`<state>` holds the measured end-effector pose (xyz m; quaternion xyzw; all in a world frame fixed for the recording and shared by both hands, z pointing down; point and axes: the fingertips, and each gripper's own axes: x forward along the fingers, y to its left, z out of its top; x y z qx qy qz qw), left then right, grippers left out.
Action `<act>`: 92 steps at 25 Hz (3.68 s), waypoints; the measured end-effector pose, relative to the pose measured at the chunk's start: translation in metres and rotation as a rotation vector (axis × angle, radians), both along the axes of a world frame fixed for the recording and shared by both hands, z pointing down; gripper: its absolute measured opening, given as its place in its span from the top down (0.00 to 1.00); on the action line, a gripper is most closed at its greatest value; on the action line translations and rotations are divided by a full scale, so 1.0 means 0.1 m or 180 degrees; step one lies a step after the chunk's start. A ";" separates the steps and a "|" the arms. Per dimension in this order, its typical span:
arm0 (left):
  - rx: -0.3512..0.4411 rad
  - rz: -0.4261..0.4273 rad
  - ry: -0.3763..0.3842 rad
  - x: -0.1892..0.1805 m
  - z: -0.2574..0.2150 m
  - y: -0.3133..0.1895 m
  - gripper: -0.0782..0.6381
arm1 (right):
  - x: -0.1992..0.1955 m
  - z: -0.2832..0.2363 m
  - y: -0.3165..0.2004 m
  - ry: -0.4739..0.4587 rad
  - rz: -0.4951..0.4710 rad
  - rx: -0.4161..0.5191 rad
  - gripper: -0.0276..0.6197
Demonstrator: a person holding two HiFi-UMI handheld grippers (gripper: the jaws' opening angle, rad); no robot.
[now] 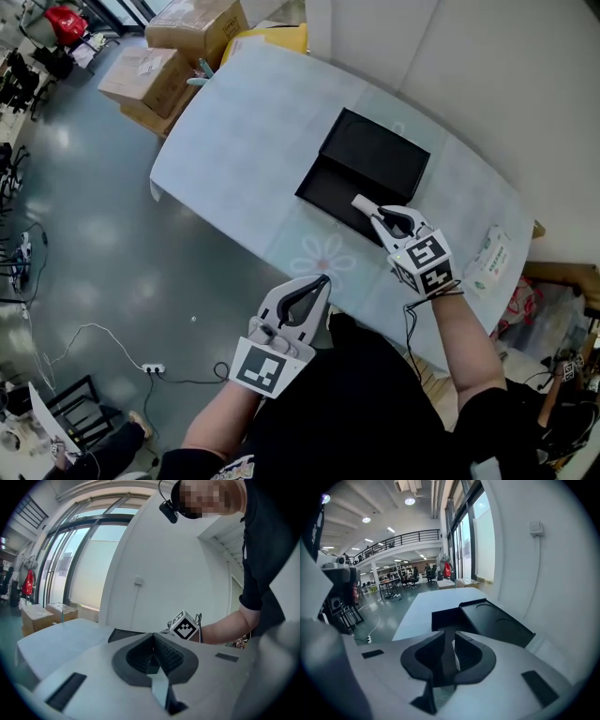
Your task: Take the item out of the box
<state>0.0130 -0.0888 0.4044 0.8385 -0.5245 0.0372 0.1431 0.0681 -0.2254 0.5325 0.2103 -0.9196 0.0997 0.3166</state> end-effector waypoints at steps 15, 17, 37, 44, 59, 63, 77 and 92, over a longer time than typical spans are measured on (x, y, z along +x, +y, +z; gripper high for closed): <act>-0.0269 -0.0389 -0.0015 -0.26 0.19 -0.02 0.88 | -0.08 0.94 -0.23 0.1522 -0.0611 -0.0027 0.70; -0.0280 -0.0414 -0.0013 -0.28 0.20 -0.01 0.88 | -0.07 1.00 -0.23 0.1623 -0.0647 -0.0055 0.69; -0.0339 -0.0508 0.0039 -0.41 0.26 0.10 0.88 | 0.01 1.25 -0.20 0.2595 -0.1029 0.0104 0.71; -0.0307 -0.0477 -0.0008 -0.41 0.20 0.17 0.88 | 0.01 1.23 -0.21 0.2569 -0.1029 0.0309 0.74; -0.0212 -0.0333 -0.0050 -0.31 0.04 0.34 0.88 | 0.01 0.70 -0.14 0.1892 -0.0600 0.0469 0.75; -0.0151 -0.0236 -0.0041 -0.30 -0.03 0.39 0.88 | 0.01 0.45 -0.10 0.1674 -0.0401 0.0555 0.75; -0.0021 0.0218 0.0047 -0.31 -0.26 0.67 0.88 | -0.05 -0.67 0.60 0.0417 0.0309 0.0593 0.75; 0.0122 0.0779 0.0024 -0.32 -0.30 1.20 0.88 | -0.08 -1.31 1.87 -0.0423 0.0968 0.0705 0.75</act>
